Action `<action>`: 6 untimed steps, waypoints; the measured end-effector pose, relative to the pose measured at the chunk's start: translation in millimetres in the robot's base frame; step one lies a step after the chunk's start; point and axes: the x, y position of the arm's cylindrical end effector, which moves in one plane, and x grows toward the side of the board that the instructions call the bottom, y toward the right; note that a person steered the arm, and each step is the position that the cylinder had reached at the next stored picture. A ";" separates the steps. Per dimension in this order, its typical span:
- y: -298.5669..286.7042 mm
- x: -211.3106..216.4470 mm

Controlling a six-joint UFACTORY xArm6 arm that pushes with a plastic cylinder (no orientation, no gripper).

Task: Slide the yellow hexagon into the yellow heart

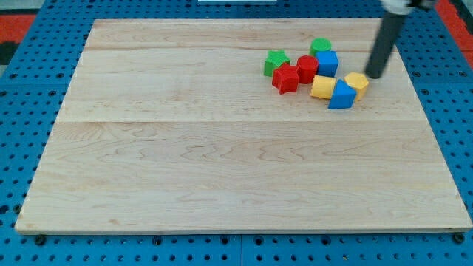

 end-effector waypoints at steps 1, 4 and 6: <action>-2.9 33.5; -33.2 1.8; -63.9 -71.7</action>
